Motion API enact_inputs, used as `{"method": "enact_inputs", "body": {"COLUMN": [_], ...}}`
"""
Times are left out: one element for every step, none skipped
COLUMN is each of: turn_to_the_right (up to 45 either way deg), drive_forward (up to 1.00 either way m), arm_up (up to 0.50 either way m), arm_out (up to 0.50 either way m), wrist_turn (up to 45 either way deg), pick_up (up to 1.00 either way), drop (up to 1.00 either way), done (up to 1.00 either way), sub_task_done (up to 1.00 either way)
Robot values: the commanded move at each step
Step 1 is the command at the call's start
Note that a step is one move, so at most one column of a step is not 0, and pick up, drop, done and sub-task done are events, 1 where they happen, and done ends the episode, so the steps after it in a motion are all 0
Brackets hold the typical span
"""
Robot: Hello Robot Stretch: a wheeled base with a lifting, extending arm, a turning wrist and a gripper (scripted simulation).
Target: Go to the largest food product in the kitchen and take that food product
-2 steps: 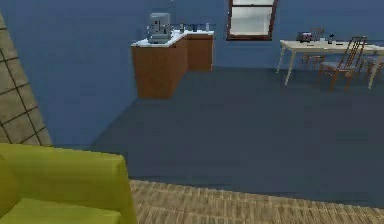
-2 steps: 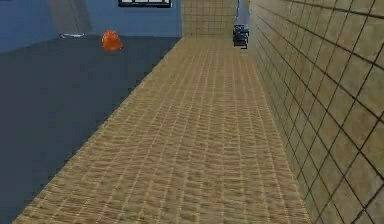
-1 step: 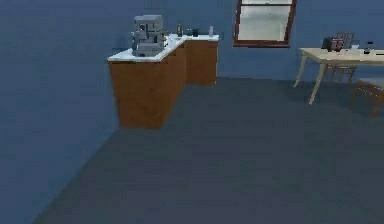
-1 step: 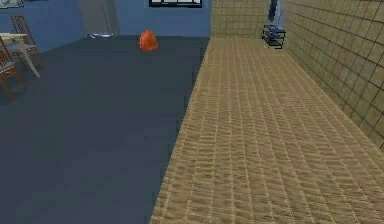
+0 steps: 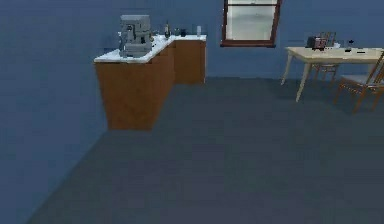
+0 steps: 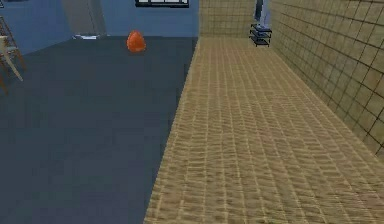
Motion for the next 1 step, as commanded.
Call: {"method": "enact_inputs", "body": {"turn_to_the_right": [0.0], "drive_forward": [1.0], "arm_up": [0.0], "arm_out": [0.0], "wrist_turn": [0.0], "pick_up": [0.0], "drop": [0.0], "done": [0.0], "sub_task_done": [0.0]}}
